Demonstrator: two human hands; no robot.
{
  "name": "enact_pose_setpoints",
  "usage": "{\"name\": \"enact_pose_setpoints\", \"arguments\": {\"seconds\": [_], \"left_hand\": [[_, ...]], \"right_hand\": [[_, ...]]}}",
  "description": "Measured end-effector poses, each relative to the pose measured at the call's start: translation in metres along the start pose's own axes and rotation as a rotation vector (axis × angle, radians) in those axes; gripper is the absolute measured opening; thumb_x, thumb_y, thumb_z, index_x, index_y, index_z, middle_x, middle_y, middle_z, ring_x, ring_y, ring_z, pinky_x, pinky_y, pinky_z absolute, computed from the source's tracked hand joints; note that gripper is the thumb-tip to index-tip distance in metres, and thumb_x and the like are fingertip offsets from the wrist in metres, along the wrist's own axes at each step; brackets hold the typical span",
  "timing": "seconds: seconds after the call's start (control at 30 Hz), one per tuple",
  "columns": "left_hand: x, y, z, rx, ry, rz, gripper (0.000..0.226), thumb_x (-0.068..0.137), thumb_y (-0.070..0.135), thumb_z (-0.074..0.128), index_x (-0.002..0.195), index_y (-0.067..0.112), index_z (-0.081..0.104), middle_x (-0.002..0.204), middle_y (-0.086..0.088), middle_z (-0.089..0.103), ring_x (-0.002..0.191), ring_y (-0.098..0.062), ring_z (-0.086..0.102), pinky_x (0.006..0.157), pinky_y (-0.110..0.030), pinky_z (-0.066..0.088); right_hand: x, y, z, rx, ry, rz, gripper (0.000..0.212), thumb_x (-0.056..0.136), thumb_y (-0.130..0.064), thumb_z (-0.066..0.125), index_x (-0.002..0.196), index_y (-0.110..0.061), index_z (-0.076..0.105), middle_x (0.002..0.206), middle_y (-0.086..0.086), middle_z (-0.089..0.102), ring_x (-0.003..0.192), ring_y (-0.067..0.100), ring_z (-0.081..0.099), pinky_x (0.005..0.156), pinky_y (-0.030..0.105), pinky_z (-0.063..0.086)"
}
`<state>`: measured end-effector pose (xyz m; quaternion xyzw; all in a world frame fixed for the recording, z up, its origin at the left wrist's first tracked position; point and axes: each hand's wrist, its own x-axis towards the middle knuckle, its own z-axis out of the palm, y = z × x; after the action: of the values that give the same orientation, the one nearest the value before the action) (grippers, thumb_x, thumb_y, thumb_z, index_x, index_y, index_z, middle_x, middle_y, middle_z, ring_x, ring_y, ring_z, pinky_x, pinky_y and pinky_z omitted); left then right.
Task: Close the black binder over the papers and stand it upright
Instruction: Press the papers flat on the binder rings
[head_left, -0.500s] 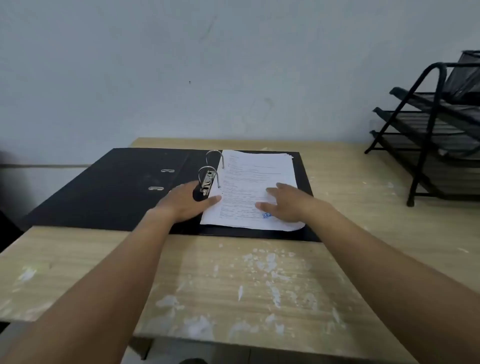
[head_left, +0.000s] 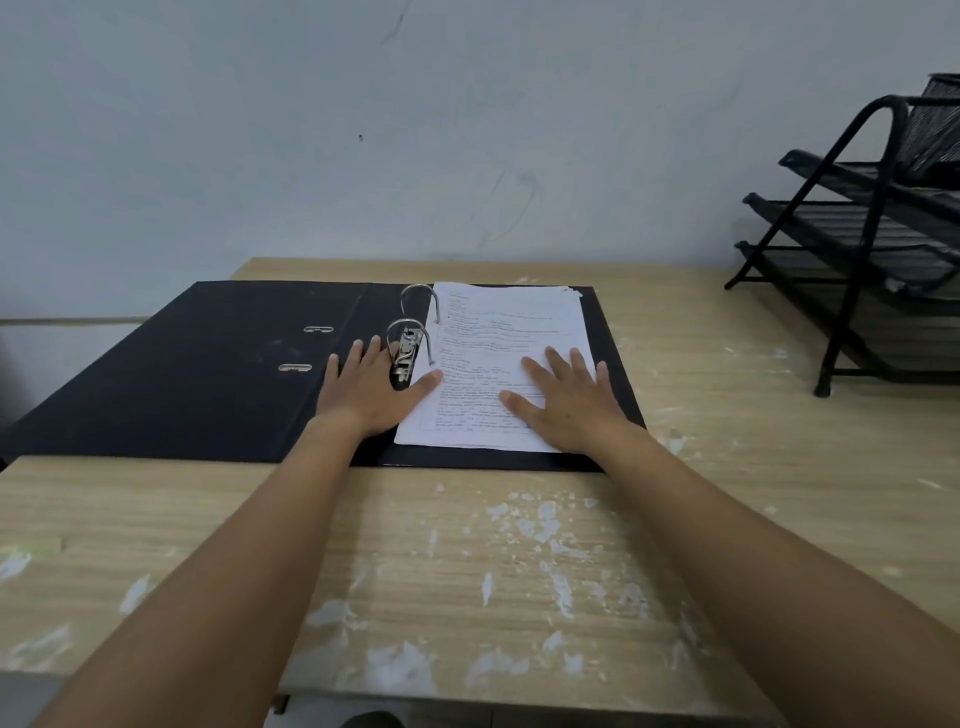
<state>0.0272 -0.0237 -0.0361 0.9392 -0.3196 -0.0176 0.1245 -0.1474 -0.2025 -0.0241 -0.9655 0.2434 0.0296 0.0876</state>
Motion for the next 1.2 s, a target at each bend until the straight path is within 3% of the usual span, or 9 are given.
{"name": "enact_pose_setpoints", "arguments": {"seconds": [0.83,1.07,1.2], "left_hand": [[-0.033,0.082,0.016,-0.046,-0.021,0.021,0.1,0.072,0.086,0.027,0.151,0.025,0.02,0.162,-0.002,0.01,0.149,-0.023,0.001,0.118,-0.05,-0.003],[-0.024,0.078,0.014,-0.093,0.003,0.091,0.109,0.063,0.092,0.028,0.147,0.022,0.03,0.157,-0.002,0.027,0.147,-0.023,0.014,0.117,-0.054,0.002],[-0.021,0.074,0.008,-0.192,0.009,0.165,0.093,0.072,0.08,0.046,0.147,0.027,0.028,0.153,-0.004,0.035,0.145,-0.024,0.021,0.119,-0.048,0.004]], "right_hand": [[-0.047,0.08,-0.005,0.009,0.013,0.027,0.075,0.092,-0.071,0.018,0.156,-0.034,0.006,0.165,-0.005,-0.006,0.152,0.02,-0.011,0.12,0.05,-0.008],[-0.05,0.067,-0.008,0.038,0.052,0.088,0.072,0.096,-0.063,0.025,0.155,-0.023,0.013,0.165,0.005,0.002,0.152,0.029,-0.007,0.12,0.053,-0.007],[-0.052,0.063,-0.006,0.036,0.115,0.116,0.075,0.095,-0.063,0.026,0.155,-0.02,0.014,0.165,0.007,0.003,0.152,0.03,-0.007,0.12,0.052,-0.007]]}}
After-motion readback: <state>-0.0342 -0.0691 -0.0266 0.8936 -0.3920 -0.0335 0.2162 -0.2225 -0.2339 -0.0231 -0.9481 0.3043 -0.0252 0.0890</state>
